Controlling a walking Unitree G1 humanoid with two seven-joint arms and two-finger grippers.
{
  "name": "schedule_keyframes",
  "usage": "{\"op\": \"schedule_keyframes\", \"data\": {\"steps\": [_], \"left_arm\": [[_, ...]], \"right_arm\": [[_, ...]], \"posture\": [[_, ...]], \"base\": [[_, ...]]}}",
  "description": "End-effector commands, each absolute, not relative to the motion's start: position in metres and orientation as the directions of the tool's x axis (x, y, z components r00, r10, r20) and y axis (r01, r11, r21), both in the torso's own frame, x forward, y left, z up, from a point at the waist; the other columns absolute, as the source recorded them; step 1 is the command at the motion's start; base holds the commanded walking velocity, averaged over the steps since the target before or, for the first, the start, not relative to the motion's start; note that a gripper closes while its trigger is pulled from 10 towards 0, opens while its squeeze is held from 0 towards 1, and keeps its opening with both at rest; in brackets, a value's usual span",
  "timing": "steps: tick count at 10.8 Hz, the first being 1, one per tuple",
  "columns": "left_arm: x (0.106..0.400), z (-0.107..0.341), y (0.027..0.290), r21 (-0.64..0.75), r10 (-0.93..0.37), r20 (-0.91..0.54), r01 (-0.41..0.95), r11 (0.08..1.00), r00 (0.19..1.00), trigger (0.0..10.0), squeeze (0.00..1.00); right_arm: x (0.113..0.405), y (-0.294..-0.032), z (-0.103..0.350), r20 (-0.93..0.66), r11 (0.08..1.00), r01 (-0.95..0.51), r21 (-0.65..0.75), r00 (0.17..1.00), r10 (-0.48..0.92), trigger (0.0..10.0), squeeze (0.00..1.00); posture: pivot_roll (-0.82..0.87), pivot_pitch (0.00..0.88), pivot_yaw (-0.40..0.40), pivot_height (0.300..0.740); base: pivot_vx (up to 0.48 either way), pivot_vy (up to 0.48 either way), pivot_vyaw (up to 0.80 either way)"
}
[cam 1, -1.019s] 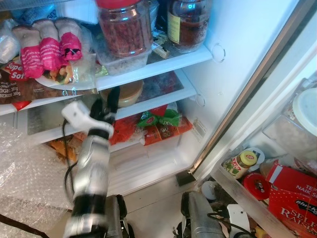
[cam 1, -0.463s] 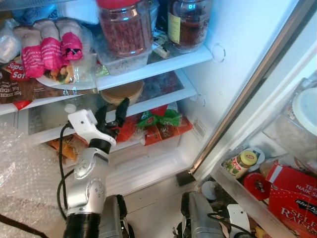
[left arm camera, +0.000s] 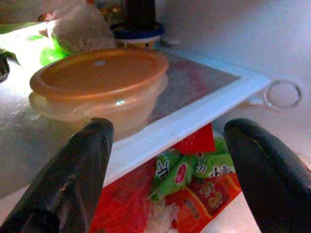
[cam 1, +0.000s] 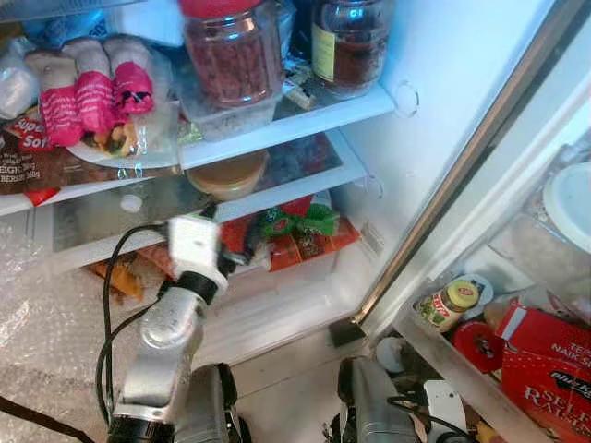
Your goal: Restocking fridge
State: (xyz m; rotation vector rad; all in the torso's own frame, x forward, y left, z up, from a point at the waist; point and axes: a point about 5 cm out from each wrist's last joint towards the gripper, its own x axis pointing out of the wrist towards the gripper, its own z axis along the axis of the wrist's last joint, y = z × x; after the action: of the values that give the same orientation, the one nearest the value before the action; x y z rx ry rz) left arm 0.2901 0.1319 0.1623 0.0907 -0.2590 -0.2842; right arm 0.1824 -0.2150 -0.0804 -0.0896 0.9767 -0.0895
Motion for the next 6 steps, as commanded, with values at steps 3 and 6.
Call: {"op": "schedule_keyframes", "data": {"steps": [3,6], "left_arm": [[0.2847,0.1558,0.1315,0.156,-0.286,0.223,0.256,0.954,0.932,10.0,0.00],[0.2845,0.1544,0.1284,0.152,-0.283,0.222,0.253,0.955,0.933,10.0,0.00]], "right_arm": [[0.1763,-0.2063,-0.0849,-0.836,0.996,0.014,-0.091,0.542,-0.083,10.0,0.00],[0.1755,-0.2064,-0.0852,-0.837,0.996,0.013,-0.091,0.541,-0.084,10.0,0.00]], "posture": [[-0.08,0.192,0.019,0.594],[-0.09,0.177,0.018,0.594]], "base": [[0.000,0.000,0.00],[0.000,0.000,0.00]]}}
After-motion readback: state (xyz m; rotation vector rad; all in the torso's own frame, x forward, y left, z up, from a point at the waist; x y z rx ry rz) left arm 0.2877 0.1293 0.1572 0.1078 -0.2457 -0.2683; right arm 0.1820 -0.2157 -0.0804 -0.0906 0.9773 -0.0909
